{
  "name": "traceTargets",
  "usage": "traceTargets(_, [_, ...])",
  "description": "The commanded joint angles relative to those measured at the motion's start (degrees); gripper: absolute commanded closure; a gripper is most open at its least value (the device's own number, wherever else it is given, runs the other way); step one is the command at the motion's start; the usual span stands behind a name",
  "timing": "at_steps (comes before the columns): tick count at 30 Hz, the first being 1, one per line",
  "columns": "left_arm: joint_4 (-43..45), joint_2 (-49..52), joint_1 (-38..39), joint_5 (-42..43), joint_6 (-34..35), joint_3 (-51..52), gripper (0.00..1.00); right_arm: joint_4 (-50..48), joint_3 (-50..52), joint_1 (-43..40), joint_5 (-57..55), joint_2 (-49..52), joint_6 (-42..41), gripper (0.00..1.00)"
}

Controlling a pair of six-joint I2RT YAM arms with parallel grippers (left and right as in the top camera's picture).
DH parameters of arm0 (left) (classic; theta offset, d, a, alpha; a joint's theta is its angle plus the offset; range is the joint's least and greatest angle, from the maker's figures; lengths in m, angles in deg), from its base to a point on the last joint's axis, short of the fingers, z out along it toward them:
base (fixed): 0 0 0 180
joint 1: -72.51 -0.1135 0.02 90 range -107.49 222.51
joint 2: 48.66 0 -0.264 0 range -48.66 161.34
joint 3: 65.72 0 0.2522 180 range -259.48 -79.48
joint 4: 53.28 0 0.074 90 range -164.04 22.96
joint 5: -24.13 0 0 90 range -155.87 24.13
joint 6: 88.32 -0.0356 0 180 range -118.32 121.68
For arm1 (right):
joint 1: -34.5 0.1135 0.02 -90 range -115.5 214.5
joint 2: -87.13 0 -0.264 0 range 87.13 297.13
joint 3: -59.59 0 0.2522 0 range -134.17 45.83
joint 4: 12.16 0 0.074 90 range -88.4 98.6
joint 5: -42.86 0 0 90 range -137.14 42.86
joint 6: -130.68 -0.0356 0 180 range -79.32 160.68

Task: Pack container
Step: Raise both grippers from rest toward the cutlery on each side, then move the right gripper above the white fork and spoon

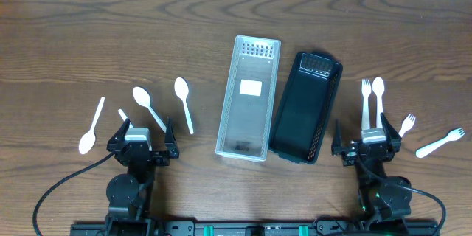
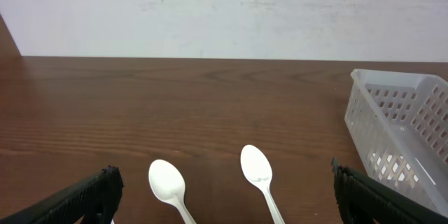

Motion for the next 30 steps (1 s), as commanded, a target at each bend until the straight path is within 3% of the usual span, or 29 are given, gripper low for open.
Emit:
traceTargets(1, [-2.14,0.28,-0.35,0.13,-0.57,1.16,0.02,0.79,0.11,-0.57,1.07,-0.28,0.46,0.01])
traceTargets(6, [-1.86,0.28,-0.35,-1.18,-0.68,1.16,0.02,-0.50,0.11,-0.57,4.22,-0.28,-2.29,0.01])
traceTargets(9, [-1.57,0.28,-0.35,-1.11,1.60,1.01,0.02,-1.81,-0.02,-0.57,5.53,-0.26,-8.83,0.01])
traceTargets(15, [-10.69,2.89,-0.35,-1.11,4.44,-7.45,0.02,-0.39,-7.52,-1.60,4.72,3.63,-12.63,0.01])
traceTargets(21, [-19.12,17.42,-0.35,-1.16,4.42,-24.46,0.02,8.41,-26.73,-5.20,2.99,24.81,-12.59,0.01])
traceTargets(28, [-38.49,42.23,-0.35,-1.11,4.42,-49.33,0.02,35.67,-56.52,-8.81,12.46,57.13,-12.61,0.01])
traceTargets(30, [-44.37,48.00,-0.35,-1.11,4.42,-55.25,0.02,39.43,-62.40,-8.76,14.56,64.00,-12.61,0.01])
